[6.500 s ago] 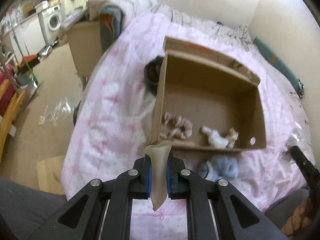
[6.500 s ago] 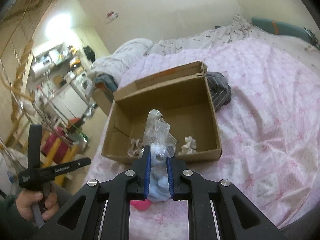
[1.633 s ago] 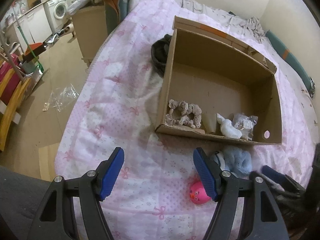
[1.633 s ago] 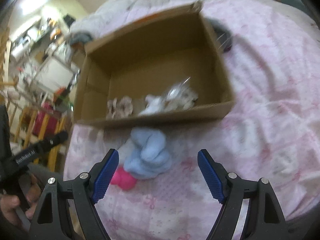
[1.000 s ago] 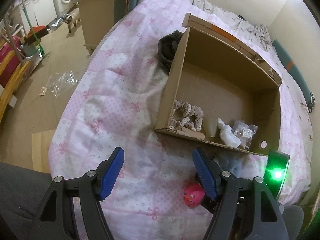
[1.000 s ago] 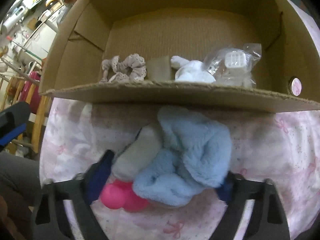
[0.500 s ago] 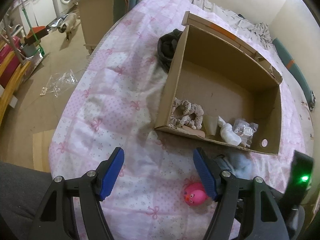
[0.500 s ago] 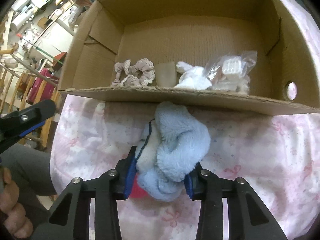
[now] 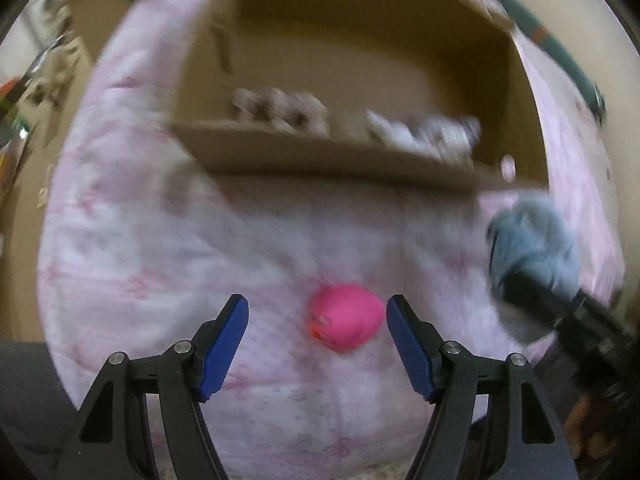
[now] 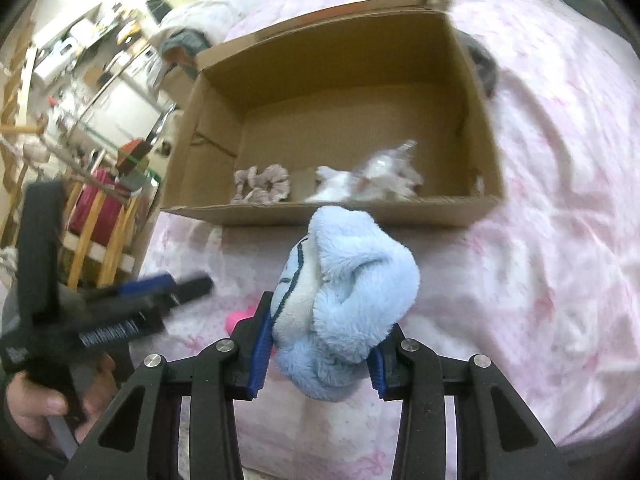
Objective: Organize soft objects
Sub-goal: 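Grasp the pink rubber duck with the left gripper while the right gripper holds the sock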
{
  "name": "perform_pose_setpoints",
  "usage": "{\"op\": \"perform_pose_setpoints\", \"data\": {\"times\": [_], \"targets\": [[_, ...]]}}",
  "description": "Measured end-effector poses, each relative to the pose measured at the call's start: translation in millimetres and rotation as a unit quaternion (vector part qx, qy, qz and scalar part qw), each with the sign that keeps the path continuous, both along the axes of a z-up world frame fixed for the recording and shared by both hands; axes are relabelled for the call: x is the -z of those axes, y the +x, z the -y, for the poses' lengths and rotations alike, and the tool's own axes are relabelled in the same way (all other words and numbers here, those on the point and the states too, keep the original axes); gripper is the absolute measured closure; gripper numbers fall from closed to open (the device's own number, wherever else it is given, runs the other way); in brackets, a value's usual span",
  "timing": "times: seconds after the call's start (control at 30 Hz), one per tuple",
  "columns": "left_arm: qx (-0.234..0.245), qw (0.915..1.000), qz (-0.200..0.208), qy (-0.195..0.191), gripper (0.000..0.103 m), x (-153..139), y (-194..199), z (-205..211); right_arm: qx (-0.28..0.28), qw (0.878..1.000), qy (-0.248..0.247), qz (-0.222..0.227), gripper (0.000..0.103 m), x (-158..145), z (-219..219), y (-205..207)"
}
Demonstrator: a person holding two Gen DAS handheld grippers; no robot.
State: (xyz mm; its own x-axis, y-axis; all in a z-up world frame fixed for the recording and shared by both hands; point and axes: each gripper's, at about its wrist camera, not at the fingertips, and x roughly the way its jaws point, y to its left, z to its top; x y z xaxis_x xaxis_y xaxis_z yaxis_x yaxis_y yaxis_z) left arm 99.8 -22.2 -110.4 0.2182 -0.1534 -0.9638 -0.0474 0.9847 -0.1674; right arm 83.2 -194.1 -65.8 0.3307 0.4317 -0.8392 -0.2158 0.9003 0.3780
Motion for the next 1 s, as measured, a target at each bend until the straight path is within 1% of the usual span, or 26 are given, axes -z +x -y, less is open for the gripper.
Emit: {"op": "perform_pose_setpoints", "data": {"times": [0.03,0.1,0.2,0.3,0.37,0.43,0.47,0.57,0.73,0.87,1.0], "targets": [[0.011,0.9999,-0.005,0.008,0.034,5.1,-0.1,6.2,0.008,1.0,0.005,0.0,0.061,0.5,3.3,-0.6],[0.023,0.9995,-0.019,0.011,0.034,14.9,0.8,14.5,0.017,1.0,0.009,0.008,0.061,-2.0,8.0,-1.2],[0.03,0.9987,-0.039,0.013,0.034,27.5,2.3,22.0,0.018,1.0,0.008,0.014,0.061,-4.4,8.5,-1.1],[0.034,0.9982,-0.044,0.022,0.036,34.2,2.7,25.0,0.015,1.0,0.0,0.014,0.061,-2.2,5.3,-0.6],[0.037,0.9979,-0.045,0.027,0.04,37.3,3.5,26.1,0.017,1.0,-0.001,0.014,0.061,-0.7,3.2,0.3],[0.039,0.9978,-0.045,0.029,0.046,40.0,3.9,26.2,0.019,1.0,0.003,0.014,0.061,-0.3,4.0,0.4],[0.04,0.9979,-0.042,0.029,0.047,40.4,4.1,25.9,0.02,1.0,0.004,0.014,0.061,-0.5,4.3,0.4],[0.037,0.9984,-0.036,0.023,0.059,40.9,4.5,26.1,0.019,1.0,0.002,0.017,0.061,-1.1,3.7,-1.0],[0.046,0.9978,-0.034,0.031,0.059,38.8,4.0,22.2,0.017,1.0,-0.002,0.017,0.061,-0.6,2.3,-1.4],[0.055,0.9972,-0.031,0.039,0.059,38.8,3.1,26.8,0.016,1.0,-0.002,0.018,0.061,-0.3,1.6,-1.4],[0.044,0.9971,-0.032,0.053,0.059,36.7,-1.7,18.1,0.004,1.0,-0.004,0.016,0.061,1.3,-3.5,-1.2]]}}
